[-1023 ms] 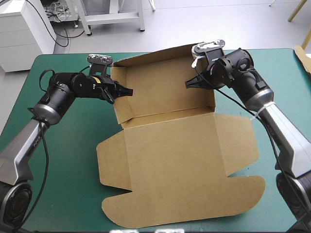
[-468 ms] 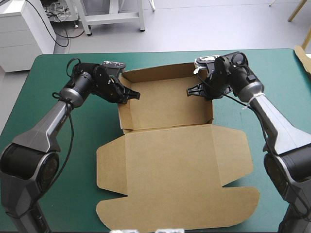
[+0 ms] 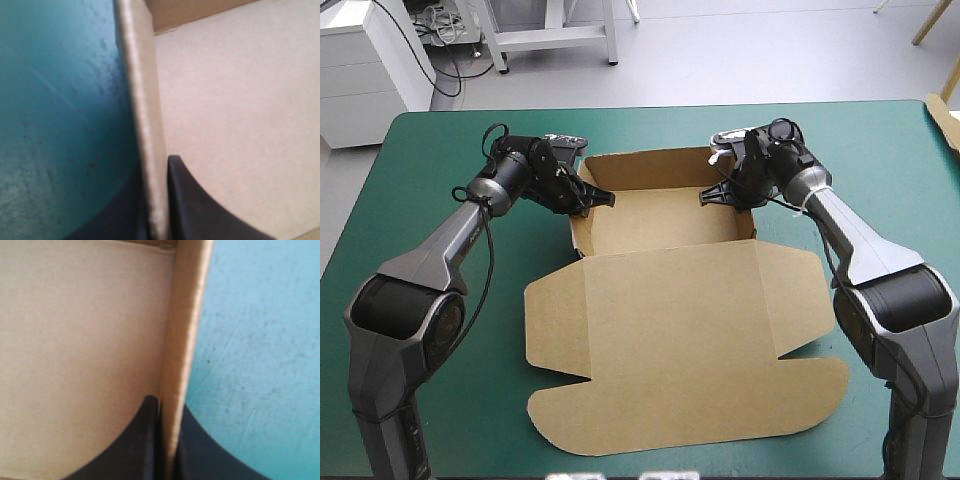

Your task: Fold the box

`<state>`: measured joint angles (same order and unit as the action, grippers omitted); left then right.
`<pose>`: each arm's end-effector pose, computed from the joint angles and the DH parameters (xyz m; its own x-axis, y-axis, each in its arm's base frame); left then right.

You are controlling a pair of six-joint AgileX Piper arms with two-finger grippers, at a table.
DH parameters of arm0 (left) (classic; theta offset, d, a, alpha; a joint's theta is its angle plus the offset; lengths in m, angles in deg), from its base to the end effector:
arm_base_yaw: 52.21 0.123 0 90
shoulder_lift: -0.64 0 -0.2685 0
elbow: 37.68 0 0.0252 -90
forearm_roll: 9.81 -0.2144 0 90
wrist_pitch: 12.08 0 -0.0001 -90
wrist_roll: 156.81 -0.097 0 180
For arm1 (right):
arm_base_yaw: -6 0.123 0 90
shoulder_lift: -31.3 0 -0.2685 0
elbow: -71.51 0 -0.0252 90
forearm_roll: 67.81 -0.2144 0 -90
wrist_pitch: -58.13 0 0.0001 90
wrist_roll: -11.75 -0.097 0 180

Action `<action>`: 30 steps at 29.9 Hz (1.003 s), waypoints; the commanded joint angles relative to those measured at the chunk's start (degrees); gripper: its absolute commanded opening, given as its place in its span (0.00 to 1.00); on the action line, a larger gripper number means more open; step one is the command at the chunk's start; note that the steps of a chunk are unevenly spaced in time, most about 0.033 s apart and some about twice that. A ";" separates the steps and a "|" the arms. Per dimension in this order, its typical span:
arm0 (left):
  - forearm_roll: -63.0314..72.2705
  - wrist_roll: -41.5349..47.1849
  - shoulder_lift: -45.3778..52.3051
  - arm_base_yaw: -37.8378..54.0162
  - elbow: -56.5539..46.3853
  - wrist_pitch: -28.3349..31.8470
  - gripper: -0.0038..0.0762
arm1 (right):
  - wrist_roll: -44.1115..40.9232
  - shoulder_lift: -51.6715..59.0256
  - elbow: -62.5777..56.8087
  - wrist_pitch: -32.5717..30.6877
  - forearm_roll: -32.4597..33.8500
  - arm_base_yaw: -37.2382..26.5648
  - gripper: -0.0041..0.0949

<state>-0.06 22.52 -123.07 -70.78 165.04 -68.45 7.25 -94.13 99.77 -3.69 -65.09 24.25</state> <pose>0.3765 -0.1409 0.2418 -0.8999 0.2156 -0.3790 0.2938 0.9421 -0.1618 0.3871 0.1234 0.2495 -0.9018 -0.2384 -0.3606 -0.2485 0.9685 -0.0189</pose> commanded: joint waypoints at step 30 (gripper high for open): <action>0.75 -5.13 2.78 0.69 23.52 -16.69 0.55 | 4.50 6.86 15.72 -5.20 -0.22 0.11 0.49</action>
<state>-0.71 17.18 -125.40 -70.13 184.68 -82.97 11.12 -93.25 113.52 -10.15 -65.75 24.56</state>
